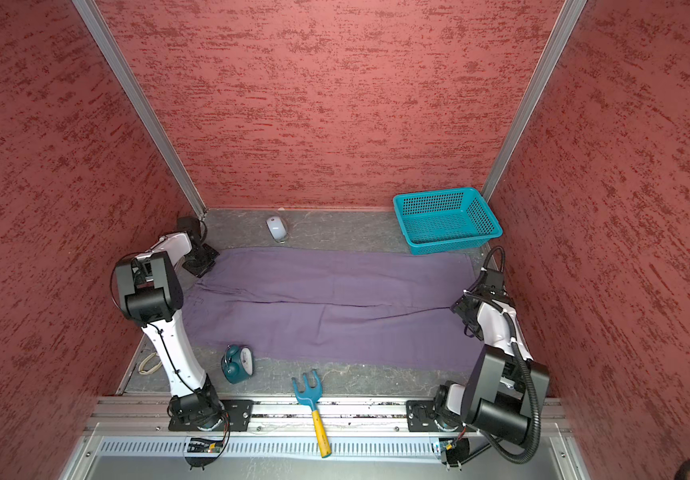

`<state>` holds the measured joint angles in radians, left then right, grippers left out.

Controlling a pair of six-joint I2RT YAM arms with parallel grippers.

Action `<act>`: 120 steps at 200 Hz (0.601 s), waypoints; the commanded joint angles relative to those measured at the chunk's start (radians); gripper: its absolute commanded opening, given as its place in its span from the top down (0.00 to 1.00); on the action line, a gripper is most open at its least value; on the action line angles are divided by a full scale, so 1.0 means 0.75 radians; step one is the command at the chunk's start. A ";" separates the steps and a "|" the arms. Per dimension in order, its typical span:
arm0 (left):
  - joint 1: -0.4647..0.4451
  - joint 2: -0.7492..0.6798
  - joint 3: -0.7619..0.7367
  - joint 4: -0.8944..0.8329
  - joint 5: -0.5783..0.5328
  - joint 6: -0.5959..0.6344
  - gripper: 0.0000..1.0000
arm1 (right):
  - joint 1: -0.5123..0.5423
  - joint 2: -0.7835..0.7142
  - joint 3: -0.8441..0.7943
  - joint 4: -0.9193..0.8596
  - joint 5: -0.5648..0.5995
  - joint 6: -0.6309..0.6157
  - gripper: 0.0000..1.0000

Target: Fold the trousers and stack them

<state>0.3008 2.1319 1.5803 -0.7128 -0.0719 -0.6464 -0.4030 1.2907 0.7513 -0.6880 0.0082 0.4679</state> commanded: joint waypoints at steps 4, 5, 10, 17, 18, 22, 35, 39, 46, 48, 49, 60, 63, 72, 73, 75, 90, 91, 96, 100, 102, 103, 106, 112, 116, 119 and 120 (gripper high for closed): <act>0.045 -0.049 -0.052 0.006 -0.041 -0.022 0.97 | -0.004 0.033 0.006 -0.020 0.090 -0.010 0.21; 0.045 -0.050 -0.052 0.007 -0.040 -0.022 0.96 | -0.003 0.035 0.006 -0.019 0.091 -0.009 0.21; 0.047 -0.058 -0.051 0.004 -0.035 -0.022 0.90 | -0.005 0.046 0.001 -0.013 0.098 -0.004 0.21; 0.046 -0.072 -0.055 0.010 -0.022 -0.021 0.80 | -0.005 0.064 -0.003 -0.001 0.098 0.001 0.20; 0.045 -0.074 -0.055 0.012 -0.018 -0.021 0.79 | -0.005 0.066 -0.005 0.001 0.099 0.001 0.20; 0.046 -0.084 -0.061 0.018 -0.005 -0.022 0.74 | -0.006 0.077 -0.008 0.011 0.097 0.004 0.20; 0.044 -0.122 -0.084 0.046 0.037 -0.029 0.63 | -0.005 0.117 -0.018 0.043 0.086 0.022 0.20; 0.040 -0.135 -0.092 0.048 0.043 -0.033 0.60 | -0.005 0.132 -0.021 0.054 0.080 0.026 0.20; 0.035 -0.157 -0.098 0.055 0.053 -0.038 0.57 | -0.005 0.157 -0.026 0.075 0.070 0.030 0.24; 0.033 -0.165 -0.100 0.056 0.054 -0.041 0.56 | -0.005 0.163 -0.029 0.080 0.067 0.032 0.26; 0.032 -0.167 -0.101 0.057 0.055 -0.042 0.56 | -0.005 0.167 -0.028 0.083 0.066 0.033 0.27; 0.021 -0.205 -0.111 0.062 0.063 -0.042 0.53 | -0.007 0.197 -0.037 0.108 0.062 0.034 0.38; 0.018 -0.215 -0.114 0.059 0.063 -0.041 0.53 | -0.008 0.207 -0.038 0.112 0.064 0.036 0.40; 0.013 -0.245 -0.121 0.060 0.070 -0.042 0.51 | -0.013 0.226 -0.044 0.126 0.075 0.033 0.52; 0.011 -0.248 -0.121 0.061 0.070 -0.042 0.51 | -0.014 0.236 -0.043 0.126 0.076 0.033 0.54; 0.011 -0.255 -0.123 0.061 0.073 -0.044 0.51 | -0.015 0.247 -0.044 0.129 0.081 0.032 0.57; 0.008 -0.306 -0.148 0.066 0.088 -0.054 0.49 | -0.047 0.281 -0.041 0.144 0.097 0.012 0.84; 0.007 -0.310 -0.150 0.066 0.090 -0.054 0.48 | -0.051 0.282 -0.041 0.144 0.096 0.010 0.85; 0.005 -0.324 -0.159 0.071 0.095 -0.059 0.48 | -0.065 0.294 -0.036 0.148 0.090 0.003 0.92; 0.004 -0.339 -0.168 0.077 0.101 -0.062 0.48 | -0.077 0.301 -0.030 0.150 0.089 -0.001 0.95; 0.004 -0.346 -0.172 0.080 0.103 -0.064 0.48 | -0.082 0.305 -0.027 0.150 0.088 -0.003 0.97; 0.004 -0.351 -0.175 0.080 0.103 -0.065 0.48 | -0.084 0.306 -0.027 0.150 0.086 -0.005 0.98; 0.004 -0.361 -0.181 0.084 0.107 -0.066 0.48 | -0.092 0.312 -0.023 0.152 0.088 -0.007 0.99; 0.004 -0.377 -0.192 0.089 0.114 -0.070 0.47 | -0.104 0.321 -0.008 0.152 0.096 -0.012 1.00; 0.002 -0.391 -0.199 0.091 0.121 -0.074 0.47 | -0.114 0.327 0.002 0.151 0.102 -0.015 1.00; 0.002 -0.400 -0.202 0.092 0.125 -0.075 0.47 | -0.117 0.333 0.013 0.152 0.106 -0.020 1.00; 0.002 -0.402 -0.204 0.092 0.126 -0.077 0.47 | -0.119 0.336 0.016 0.151 0.107 -0.020 1.00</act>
<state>0.3073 1.8847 1.4563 -0.6693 -0.0071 -0.6846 -0.4519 1.4860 0.7460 -0.6086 0.0505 0.4717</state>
